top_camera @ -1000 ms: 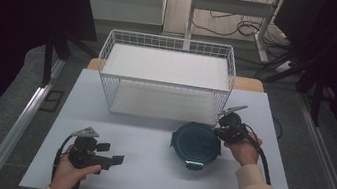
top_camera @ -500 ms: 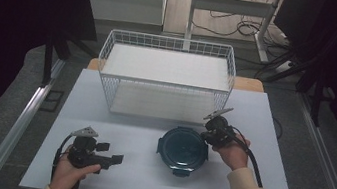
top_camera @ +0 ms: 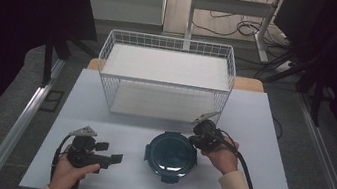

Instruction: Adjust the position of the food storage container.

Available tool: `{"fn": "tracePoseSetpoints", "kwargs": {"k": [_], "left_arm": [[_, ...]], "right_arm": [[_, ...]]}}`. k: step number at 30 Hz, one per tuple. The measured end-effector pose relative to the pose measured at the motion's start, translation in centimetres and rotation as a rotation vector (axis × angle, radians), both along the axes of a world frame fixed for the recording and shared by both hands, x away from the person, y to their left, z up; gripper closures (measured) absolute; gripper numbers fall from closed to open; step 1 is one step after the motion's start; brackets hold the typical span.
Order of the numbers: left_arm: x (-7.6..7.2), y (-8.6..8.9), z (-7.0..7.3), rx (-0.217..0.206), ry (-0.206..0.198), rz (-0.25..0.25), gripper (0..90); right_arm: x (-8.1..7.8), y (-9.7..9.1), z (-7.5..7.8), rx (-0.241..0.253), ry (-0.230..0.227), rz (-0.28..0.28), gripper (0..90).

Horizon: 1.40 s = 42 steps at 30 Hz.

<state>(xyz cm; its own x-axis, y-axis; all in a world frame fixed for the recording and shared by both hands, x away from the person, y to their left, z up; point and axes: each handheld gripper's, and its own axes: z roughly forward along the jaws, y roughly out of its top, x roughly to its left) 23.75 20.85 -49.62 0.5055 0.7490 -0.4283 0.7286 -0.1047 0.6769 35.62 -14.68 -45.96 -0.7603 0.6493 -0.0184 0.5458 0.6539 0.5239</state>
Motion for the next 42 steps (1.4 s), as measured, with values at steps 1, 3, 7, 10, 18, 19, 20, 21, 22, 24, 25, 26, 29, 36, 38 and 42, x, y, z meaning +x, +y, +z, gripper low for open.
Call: {"fn": "tracePoseSetpoints", "kwargs": {"k": [1, 3, 7, 10, 18, 19, 20, 21, 22, 24, 25, 26, 29, 36, 38, 42], "left_arm": [[0.0, 0.0, 0.0, -0.001, 0.001, 0.0, 16.9], [0.0, -0.1, 0.0, -0.001, 0.002, -0.001, 16.9], [0.0, -0.1, 0.0, 0.001, 0.001, -0.006, 17.0], [0.0, -0.2, 0.0, -0.002, 0.002, -0.007, 17.0], [-0.1, -0.2, 0.0, -0.006, -0.004, -0.009, 17.2], [-0.2, -0.3, 0.1, -0.004, -0.007, -0.008, 17.2], [-0.2, -0.3, 0.1, -0.004, -0.007, -0.008, 17.3], [-0.2, -0.2, 0.2, -0.004, -0.014, -0.008, 17.3], [-0.3, -0.2, 0.3, -0.006, -0.02, -0.005, 17.3], [-0.3, -0.1, 0.4, -0.005, -0.029, -0.001, 17.4], [-0.3, -0.1, 0.4, -0.008, -0.029, 0.002, 17.4], [-0.4, 0.0, 0.4, -0.006, -0.035, 0.003, 17.4], [-0.4, 0.1, 0.5, -0.007, -0.043, 0.014, 17.4], [-0.6, -0.1, 0.7, -0.014, -0.055, 0.026, 17.4], [-0.8, -0.3, 0.7, -0.01, -0.073, 0.032, 17.5], [-1.1, -0.3, 1.3, -0.016, -0.112, 0.04, 18.2]], "right_arm": [[-0.1, 0.1, 0.0, 0.0, -0.003, 0.003, 89.8], [-0.4, 0.2, 0.0, -0.003, -0.001, 0.004, 89.8], [-0.8, 0.3, -0.1, 0.006, 0.003, 0.007, 89.8], [-1.1, 0.2, -0.1, 0.013, 0.005, 0.008, 89.8], [-1.4, 0.0, 0.1, 0.056, -0.075, 0.007, 89.8], [-1.4, -0.4, 0.7, 0.082, -0.137, -0.042, 89.8], [-1.4, -0.4, 0.7, 0.082, -0.137, -0.042, 89.8], [-1.4, -0.8, 0.9, 0.11, -0.122, -0.045, 89.7], [-1.6, -1.2, 1.3, 0.149, -0.11, -0.048, 89.7], [-2.3, -2.1, 1.8, 0.171, -0.131, -0.043, 89.6], [-2.7, -2.5, 2.0, 0.194, -0.133, -0.044, 89.6], [-3.8, -3.6, 2.1, 0.225, -0.143, -0.044, 89.5], [-5.0, -4.7, 1.9, 0.256, -0.148, -0.052, 89.2], [-9.2, -9.1, 0.2, 0.392, -0.184, -0.149, 36.9], [-9.4, -9.4, 0.1, 0.408, -0.176, -0.16, 35.0], [-9.5, -10.5, -0.4, 0.501, -0.13, -0.198, 28.7]]}}
